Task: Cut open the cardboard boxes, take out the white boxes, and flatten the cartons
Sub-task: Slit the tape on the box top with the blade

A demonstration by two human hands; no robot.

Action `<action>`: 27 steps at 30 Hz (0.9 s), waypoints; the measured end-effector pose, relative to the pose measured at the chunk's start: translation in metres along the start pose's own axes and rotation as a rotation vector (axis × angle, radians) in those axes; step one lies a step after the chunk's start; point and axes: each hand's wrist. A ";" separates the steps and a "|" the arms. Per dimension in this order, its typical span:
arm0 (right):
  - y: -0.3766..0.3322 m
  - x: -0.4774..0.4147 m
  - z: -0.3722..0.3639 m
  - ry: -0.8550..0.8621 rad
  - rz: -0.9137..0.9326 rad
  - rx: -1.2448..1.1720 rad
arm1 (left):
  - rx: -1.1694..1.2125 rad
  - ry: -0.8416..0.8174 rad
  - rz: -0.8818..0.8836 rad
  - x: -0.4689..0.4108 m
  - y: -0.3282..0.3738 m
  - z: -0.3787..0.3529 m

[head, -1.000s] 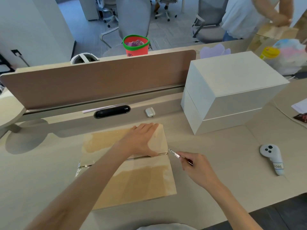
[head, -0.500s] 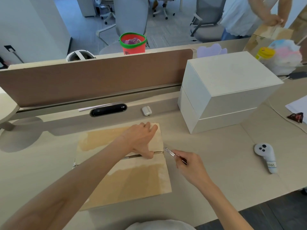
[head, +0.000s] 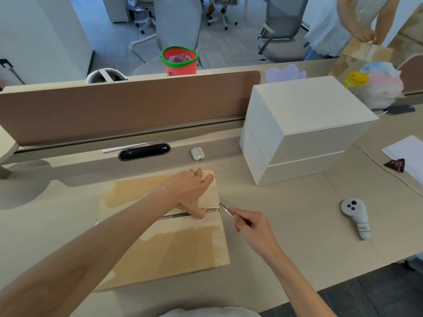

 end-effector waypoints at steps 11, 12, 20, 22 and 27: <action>0.008 0.002 -0.005 0.005 0.020 -0.030 | 0.013 0.041 0.004 0.002 -0.001 0.001; 0.008 0.001 -0.004 0.006 0.017 -0.043 | 0.011 0.040 0.001 0.002 -0.001 0.001; 0.008 0.012 -0.013 -0.055 0.035 0.022 | 0.001 0.068 -0.005 0.004 -0.002 0.002; 0.009 0.010 -0.006 0.021 0.025 0.003 | 0.023 0.083 -0.017 0.005 -0.002 0.002; 0.011 -0.002 0.007 0.124 0.021 -0.016 | 0.043 0.054 -0.026 0.006 -0.005 0.005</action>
Point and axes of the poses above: each hand's wrist, its own x-axis away from the middle knuckle, its own z-axis out of the back of the hand, y = z × x, and after that the axes turned 6 degrees about -z, right-handed
